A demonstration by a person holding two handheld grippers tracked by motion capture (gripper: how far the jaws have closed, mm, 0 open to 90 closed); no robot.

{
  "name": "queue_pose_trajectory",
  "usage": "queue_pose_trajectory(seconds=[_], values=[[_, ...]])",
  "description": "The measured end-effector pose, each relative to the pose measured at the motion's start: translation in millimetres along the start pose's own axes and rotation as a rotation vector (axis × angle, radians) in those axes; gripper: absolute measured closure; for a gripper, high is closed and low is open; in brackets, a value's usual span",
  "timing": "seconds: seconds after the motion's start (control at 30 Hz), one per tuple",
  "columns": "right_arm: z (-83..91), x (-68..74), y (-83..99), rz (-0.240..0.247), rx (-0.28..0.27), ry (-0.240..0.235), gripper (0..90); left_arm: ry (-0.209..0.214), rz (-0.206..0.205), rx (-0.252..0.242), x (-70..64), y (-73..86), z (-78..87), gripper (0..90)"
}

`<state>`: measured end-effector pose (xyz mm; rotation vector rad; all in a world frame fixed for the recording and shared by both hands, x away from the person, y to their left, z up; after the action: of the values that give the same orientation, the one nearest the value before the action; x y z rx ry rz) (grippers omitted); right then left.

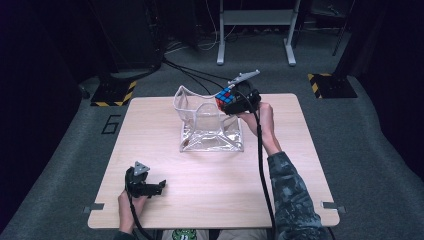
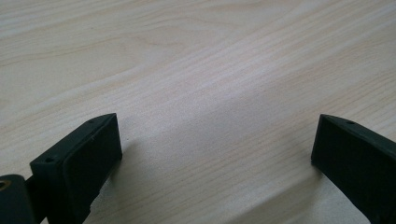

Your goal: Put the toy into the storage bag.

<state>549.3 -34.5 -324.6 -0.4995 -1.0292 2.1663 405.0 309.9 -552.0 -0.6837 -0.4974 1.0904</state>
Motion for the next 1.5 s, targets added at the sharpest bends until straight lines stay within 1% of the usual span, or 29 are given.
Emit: queue_pose_trajectory(seconds=[0.13,0.2,0.23,0.3,0.5,0.53,0.57,0.63,0.67,0.7,0.73,0.77,0.8,0.83,0.87,0.9,0.93,1.0,1.03,1.07,1.13,1.2,1.27,1.37,1.4,1.43,1.5], values=[[-5.5,-2.0,-2.8,0.019,0.007,0.001,32.8,0.001,0.006,-0.001,-0.4,0.1,-0.1,1.5],[-8.0,-2.4,-3.3,0.016,0.016,-0.002,32.8,0.001,0.006,-0.001,-0.4,0.1,-0.1,1.5],[-9.4,-2.6,-3.4,0.013,0.017,0.001,32.8,0.001,-0.003,0.002,0.2,0.0,0.2,1.5],[-12.6,-4.5,-3.5,0.019,0.015,0.005,32.8,0.001,-0.002,0.002,0.1,0.0,0.2,1.5],[-24.9,-9.8,-1.1,-0.009,0.035,0.001,32.8,0.002,0.003,0.001,-0.4,0.1,0.2,1.7],[-27.4,-10.0,-0.5,-0.029,0.045,0.001,32.8,0.003,0.003,0.000,-0.4,0.1,0.1,1.7],[-29.9,-11.5,-0.3,-0.027,0.049,0.000,32.8,0.004,0.002,0.002,-0.3,0.1,0.2,1.7],[-33.3,-12.8,-0.4,-0.045,0.055,0.001,32.8,0.005,0.002,0.002,-0.3,0.1,0.2,1.7],[-35.6,-14.7,-1.2,-0.033,0.044,-0.002,32.8,0.005,0.003,0.002,-0.4,0.1,0.2,1.7],[-37.0,-15.4,-1.7,-0.036,0.045,0.000,32.8,0.005,0.002,0.002,-0.3,0.1,0.2,1.7],[-37.9,-14.5,-1.8,-0.060,0.055,0.003,32.8,0.005,0.003,0.001,-0.4,0.1,0.2,1.7],[-39.8,-15.9,-2.5,-0.054,0.055,0.001,32.8,0.005,0.002,0.002,-0.4,0.1,0.3,1.7],[-42.0,-17.1,-3.0,-0.052,0.052,0.004,32.8,0.005,0.002,0.002,-0.4,0.1,0.3,1.7],[-43.3,-16.9,-3.2,-0.068,0.062,0.006,32.8,0.005,0.002,0.002,-0.4,0.1,0.3,1.7],[-46.0,-19.2,-4.0,-0.050,0.053,0.008,32.8,0.005,0.002,0.002,-0.4,0.1,0.3,1.7],[-47.2,-19.5,-4.2,-0.060,0.062,0.010,32.8,0.005,0.003,0.001,-0.4,0.1,0.3,1.7],[-49.3,-21.2,-4.6,-0.052,0.058,0.012,32.8,0.005,0.002,0.002,-0.4,0.1,0.3,1.7],[-51.7,-21.8,-4.8,-0.072,0.072,0.020,32.7,0.005,0.002,0.002,-0.4,0.1,0.3,1.7],[-53.1,-22.5,-5.1,-0.080,0.068,0.022,32.8,0.006,0.004,0.001,-0.5,0.2,0.2,1.8],[-54.2,-24.7,-5.1,-0.070,0.063,0.023,32.7,0.006,0.003,0.001,-0.5,0.2,0.2,1.8],[-55.5,-25.6,-5.0,-0.092,0.062,0.038,32.8,0.007,0.004,0.001,-0.5,0.1,0.3,1.9],[-57.2,-29.4,-3.9,-0.079,0.066,0.046,32.8,0.007,0.003,0.001,-0.5,0.1,0.3,1.9],[-59.4,-30.5,-2.4,-0.105,0.075,0.052,32.8,0.007,0.004,0.001,-0.5,0.1,0.2,1.8],[-63.4,-33.8,0.2,-0.118,0.091,0.064,32.7,0.007,0.004,0.001,-0.5,0.1,0.2,1.8],[-65.4,-35.6,0.9,-0.112,0.091,0.070,32.8,0.007,0.004,0.001,-0.5,0.1,0.2,1.9],[-66.6,-35.4,1.6,-0.128,0.097,0.075,32.8,0.006,0.002,0.002,-0.4,0.1,0.3,1.9],[-67.6,-37.1,1.4,-0.106,0.099,0.087,32.8,0.006,0.002,0.002,-0.4,0.1,0.3,1.8]])
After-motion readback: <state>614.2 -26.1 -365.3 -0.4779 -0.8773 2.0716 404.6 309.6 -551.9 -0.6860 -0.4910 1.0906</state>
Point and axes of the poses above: each handheld gripper's, and its own axes: z roughly backward along the jaws, y roughly out of its underside, x roughly to its left, the point moved 3 cm from there along -z, roughly forward along the jaws, and after that the axes turned 3 degrees about -y, right-handed, at the moved point
